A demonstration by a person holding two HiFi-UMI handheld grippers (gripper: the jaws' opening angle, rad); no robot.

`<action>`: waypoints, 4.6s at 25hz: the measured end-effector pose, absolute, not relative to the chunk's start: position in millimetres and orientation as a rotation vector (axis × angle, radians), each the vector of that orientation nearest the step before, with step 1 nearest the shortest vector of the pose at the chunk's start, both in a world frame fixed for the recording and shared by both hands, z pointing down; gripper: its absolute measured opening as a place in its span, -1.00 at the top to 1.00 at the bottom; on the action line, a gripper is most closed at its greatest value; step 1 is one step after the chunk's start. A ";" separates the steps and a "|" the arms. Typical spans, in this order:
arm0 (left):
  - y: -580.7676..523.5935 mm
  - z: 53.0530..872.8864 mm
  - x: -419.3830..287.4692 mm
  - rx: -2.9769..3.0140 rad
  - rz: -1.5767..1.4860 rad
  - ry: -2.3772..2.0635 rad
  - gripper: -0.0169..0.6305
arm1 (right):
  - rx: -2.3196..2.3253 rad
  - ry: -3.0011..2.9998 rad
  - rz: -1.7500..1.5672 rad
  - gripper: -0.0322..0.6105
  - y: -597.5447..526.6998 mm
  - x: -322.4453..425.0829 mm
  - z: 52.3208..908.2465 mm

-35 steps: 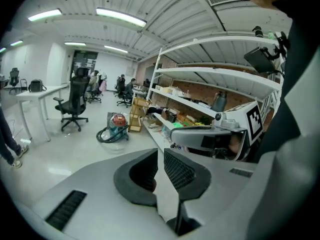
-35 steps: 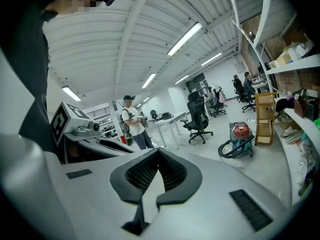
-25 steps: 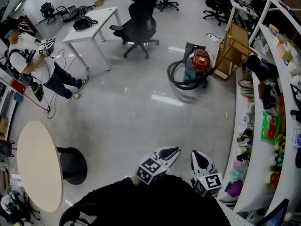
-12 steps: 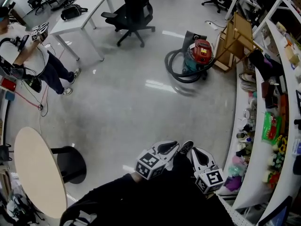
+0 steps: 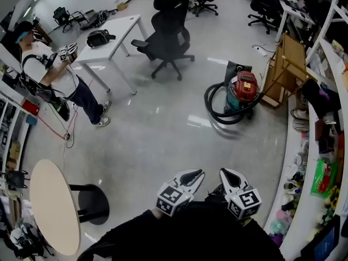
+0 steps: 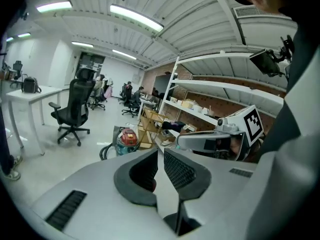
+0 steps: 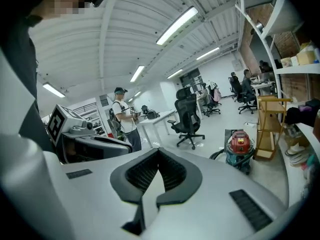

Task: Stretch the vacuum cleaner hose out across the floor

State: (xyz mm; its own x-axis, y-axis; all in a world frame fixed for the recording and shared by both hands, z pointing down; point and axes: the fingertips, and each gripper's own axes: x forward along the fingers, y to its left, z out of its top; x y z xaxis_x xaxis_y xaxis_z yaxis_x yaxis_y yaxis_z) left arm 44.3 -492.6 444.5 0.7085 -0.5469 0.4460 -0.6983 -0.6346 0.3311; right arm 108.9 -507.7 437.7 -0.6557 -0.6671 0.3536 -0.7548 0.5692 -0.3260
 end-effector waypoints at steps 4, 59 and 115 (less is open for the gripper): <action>-520.5 441.4 79.4 2.438 0.484 -0.968 0.78 | 1.199 -2.670 0.716 0.89 -543.2 142.0 438.3; -1012.7 483.8 238.5 2.436 0.599 -0.830 0.78 | 1.497 -2.467 0.988 0.89 -1031.1 339.0 513.4; -1152.1 823.9 279.5 1.900 0.630 -0.904 0.53 | 1.235 -1.607 2.019 -0.08 -1164.7 462.7 1189.4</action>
State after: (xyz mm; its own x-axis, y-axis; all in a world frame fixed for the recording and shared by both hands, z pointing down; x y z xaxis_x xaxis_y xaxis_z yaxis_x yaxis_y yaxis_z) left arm 279.5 -1152.1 823.9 0.6007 -0.3317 0.7274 -0.7972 -0.3167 0.5139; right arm 462.7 -1164.7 1189.4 -0.5955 -0.2799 0.7530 -0.6708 -0.3423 -0.6579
